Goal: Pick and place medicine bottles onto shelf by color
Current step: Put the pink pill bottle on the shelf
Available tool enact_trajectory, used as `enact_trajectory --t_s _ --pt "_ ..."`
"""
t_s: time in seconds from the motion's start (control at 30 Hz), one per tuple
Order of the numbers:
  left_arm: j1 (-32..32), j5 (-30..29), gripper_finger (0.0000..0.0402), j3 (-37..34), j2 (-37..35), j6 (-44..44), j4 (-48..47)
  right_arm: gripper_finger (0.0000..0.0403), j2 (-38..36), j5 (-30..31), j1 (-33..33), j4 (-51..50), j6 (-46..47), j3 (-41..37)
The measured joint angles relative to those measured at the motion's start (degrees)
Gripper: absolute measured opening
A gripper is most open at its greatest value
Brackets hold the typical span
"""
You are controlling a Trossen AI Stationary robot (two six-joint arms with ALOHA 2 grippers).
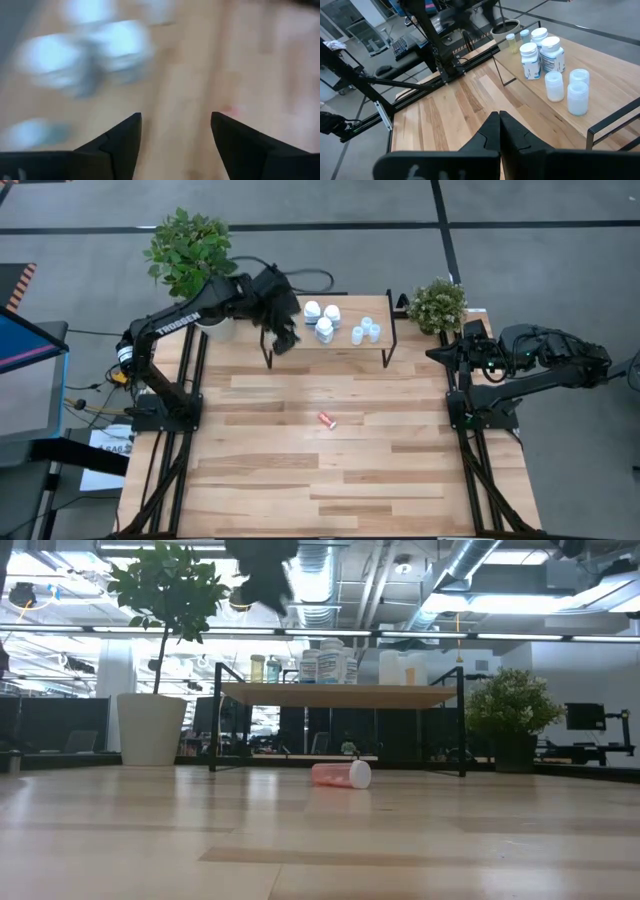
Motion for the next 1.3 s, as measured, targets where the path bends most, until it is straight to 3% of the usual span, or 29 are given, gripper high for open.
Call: enact_trajectory --t_s 0.07,0.17,0.23,0.4,0.47,0.7,0.93,1.3 --pt "-4.1 3.1 0.0218 0.0 0.0 -1.5 1.0 0.0013 0.0 0.0 0.0 0.0 0.0 0.0" --pt "-11.3 2.9 0.0208 -1.7 0.0 -2.0 5.3 0.0013 0.0 0.0 0.0 0.0 0.0 0.0" --pt "-16.1 -0.7 0.0205 -2.8 0.2 -1.2 7.1 0.0013 0.0 0.0 0.0 0.0 0.0 0.0" --pt "-25.8 -16.0 0.0205 -6.9 0.1 6.3 14.2 0.0013 0.0 0.0 0.0 0.0 0.0 0.0" --pt "-28.1 -19.0 0.0207 -7.8 0.2 7.3 15.0 0.0013 0.0 0.0 0.0 0.0 0.0 0.0" --pt "-30.4 -14.6 0.0221 -10.2 4.6 1.6 21.7 0.0013 0.1 0.0 0.0 0.1 0.0 0.0" --pt "-31.2 -11.3 0.0243 -7.6 12.9 9.7 20.9 0.0013 0.7 0.0 0.0 -0.2 0.0 0.0" --pt "-31.2 -11.8 0.0254 -7.1 23.9 17.9 17.1 0.0013 2.1 0.0 0.1 -0.6 0.0 0.0"
